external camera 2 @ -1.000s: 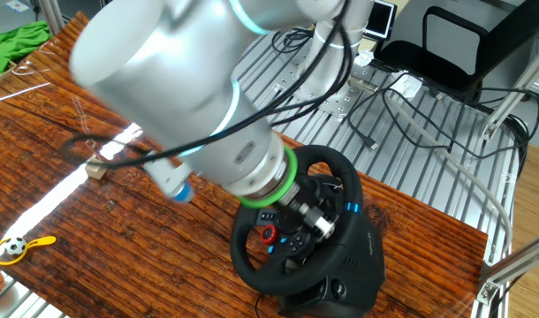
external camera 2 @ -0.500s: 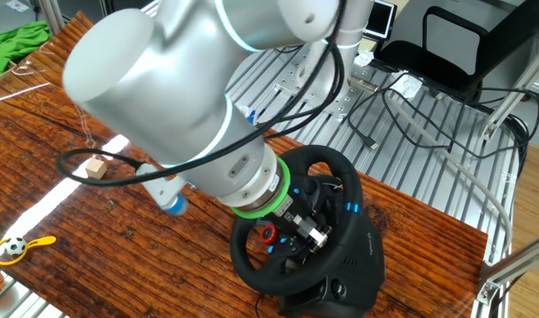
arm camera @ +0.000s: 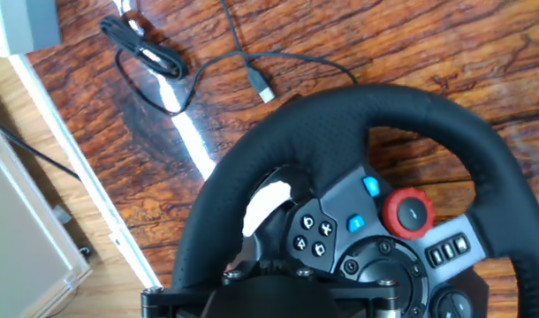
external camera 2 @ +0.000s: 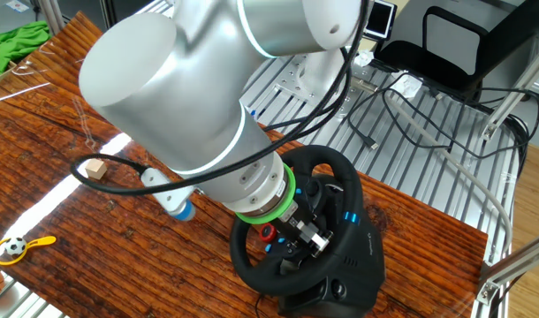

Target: Rotate the steering wheel 90 degrees clockwise

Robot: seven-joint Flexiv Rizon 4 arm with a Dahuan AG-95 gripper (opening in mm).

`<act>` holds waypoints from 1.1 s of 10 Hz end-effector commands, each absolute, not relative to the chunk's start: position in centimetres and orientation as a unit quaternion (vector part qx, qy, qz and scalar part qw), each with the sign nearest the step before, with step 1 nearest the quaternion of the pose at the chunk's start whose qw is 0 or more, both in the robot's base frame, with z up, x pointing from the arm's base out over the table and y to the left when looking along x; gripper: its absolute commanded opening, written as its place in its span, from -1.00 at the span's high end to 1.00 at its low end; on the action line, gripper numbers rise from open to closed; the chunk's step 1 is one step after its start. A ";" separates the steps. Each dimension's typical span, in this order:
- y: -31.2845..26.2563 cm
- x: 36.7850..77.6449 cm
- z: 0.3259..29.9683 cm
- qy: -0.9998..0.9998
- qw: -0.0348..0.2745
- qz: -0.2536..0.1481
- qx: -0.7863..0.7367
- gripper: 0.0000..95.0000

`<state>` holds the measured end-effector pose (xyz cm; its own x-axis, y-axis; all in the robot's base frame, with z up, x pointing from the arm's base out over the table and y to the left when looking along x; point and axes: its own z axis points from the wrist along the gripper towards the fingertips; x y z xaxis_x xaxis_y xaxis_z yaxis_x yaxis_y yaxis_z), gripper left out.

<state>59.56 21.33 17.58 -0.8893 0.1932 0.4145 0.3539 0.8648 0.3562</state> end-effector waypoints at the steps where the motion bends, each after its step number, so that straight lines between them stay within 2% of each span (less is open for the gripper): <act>1: 21.4 59.5 17.2 -0.948 0.183 -0.215 -0.149 1.00; 5: 21.2 59.5 16.7 -0.942 0.188 -0.226 -0.161 1.00; 6: 21.2 59.5 16.7 -0.931 0.197 -0.249 -0.178 1.00; 9: 21.0 59.5 17.4 -0.906 0.219 -0.289 -0.218 1.00; 11: 21.0 59.5 17.6 -0.907 0.217 -0.285 -0.221 1.00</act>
<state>59.54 20.95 17.61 -0.8093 0.2734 0.5199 0.5213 0.7421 0.4213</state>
